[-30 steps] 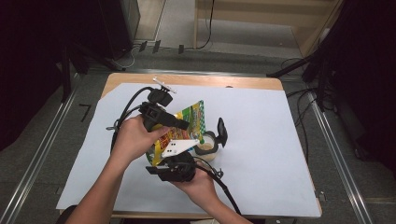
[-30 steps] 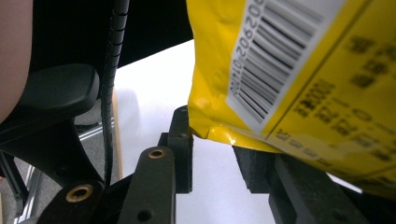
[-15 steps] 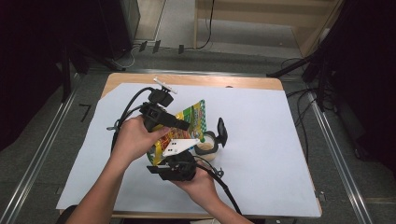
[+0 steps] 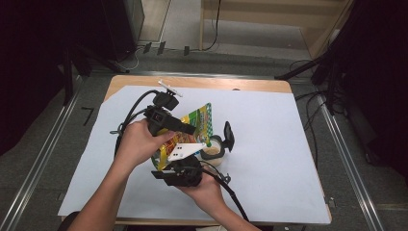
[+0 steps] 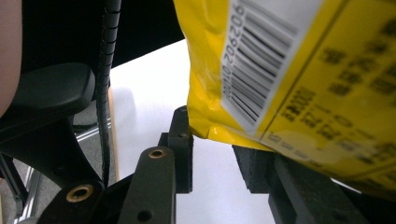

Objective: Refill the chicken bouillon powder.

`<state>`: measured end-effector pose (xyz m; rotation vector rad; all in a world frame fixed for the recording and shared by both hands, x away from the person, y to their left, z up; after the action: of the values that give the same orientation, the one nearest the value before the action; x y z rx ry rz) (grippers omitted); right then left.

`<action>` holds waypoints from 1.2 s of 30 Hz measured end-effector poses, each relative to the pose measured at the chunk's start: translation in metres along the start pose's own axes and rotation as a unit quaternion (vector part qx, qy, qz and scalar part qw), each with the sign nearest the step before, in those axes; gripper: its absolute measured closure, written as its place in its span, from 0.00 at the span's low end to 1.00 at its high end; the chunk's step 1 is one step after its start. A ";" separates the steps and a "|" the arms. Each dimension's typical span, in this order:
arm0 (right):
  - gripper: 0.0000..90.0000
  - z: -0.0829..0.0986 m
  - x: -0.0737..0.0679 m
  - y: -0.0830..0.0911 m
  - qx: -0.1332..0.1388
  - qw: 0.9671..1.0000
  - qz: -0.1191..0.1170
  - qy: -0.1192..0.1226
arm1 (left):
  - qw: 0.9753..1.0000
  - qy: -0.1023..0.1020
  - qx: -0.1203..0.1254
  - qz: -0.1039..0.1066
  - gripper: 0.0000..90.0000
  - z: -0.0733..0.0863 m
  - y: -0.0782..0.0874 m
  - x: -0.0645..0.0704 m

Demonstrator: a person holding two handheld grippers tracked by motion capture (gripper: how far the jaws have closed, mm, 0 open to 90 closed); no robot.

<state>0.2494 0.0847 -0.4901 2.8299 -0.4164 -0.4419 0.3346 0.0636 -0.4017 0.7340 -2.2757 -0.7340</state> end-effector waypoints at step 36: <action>0.79 -0.003 -0.005 0.001 0.006 1.000 -0.008 -0.008 | 1.000 -0.002 0.001 -0.005 0.82 -0.001 0.002 0.003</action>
<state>0.2459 0.0857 -0.4854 2.8448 -0.4013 -0.4683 0.3327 0.0629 -0.3986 0.7457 -2.2777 -0.7378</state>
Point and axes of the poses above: each handheld gripper's, and its own axes: y roughly backward along the jaws, z roughly out of its underside, x roughly to its right, the point moved 9 cm from there along -y, roughly forward along the jaws, and after that the axes turned 12 degrees about x, right-handed, at the moved point
